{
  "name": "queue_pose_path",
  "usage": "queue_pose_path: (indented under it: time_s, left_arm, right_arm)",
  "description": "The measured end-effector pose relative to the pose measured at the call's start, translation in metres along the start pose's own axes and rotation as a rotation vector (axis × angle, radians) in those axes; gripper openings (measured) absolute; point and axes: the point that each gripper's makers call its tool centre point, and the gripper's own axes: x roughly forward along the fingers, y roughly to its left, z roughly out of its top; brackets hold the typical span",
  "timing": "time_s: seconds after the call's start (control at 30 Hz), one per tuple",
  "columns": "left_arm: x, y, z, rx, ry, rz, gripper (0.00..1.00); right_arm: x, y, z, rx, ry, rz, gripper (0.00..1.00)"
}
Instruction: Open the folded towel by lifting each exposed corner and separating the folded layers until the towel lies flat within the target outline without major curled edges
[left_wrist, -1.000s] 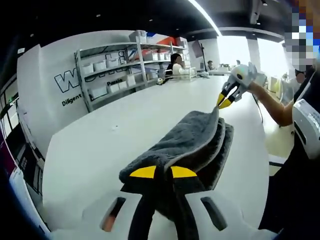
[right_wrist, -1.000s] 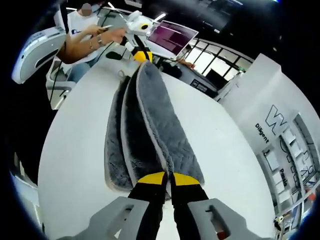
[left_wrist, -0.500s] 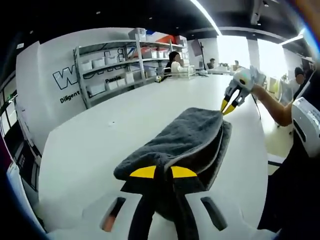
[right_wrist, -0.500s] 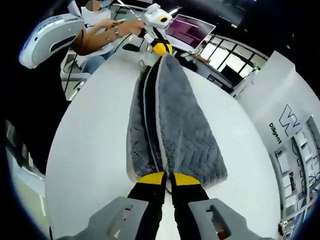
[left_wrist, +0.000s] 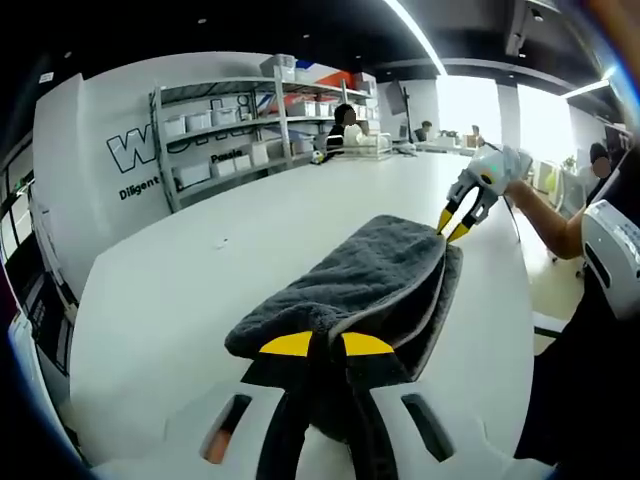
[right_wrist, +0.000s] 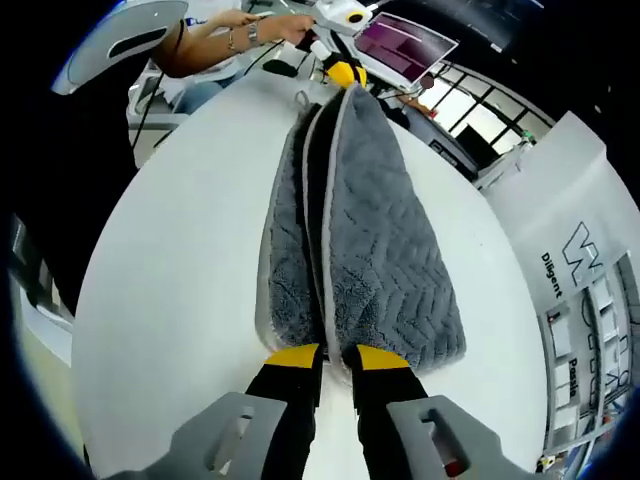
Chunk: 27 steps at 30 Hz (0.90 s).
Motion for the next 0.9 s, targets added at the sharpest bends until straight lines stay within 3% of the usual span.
queue_pose_path:
  time_s: [0.4, 0.63, 0.9]
  left_arm:
    - [0.001, 0.000, -0.001, -0.005, 0.000, -0.002, 0.08]
    - [0.000, 0.001, 0.001, -0.010, -0.007, 0.000, 0.08]
    - [-0.004, 0.007, 0.012, -0.011, -0.043, 0.017, 0.08]
  right_arm:
    - [0.001, -0.009, -0.002, -0.014, 0.015, -0.045, 0.00]
    - [-0.005, -0.018, 0.001, 0.000, 0.000, -0.097, 0.00]
    - [-0.023, -0.044, 0.011, 0.016, -0.036, -0.185, 0.00]
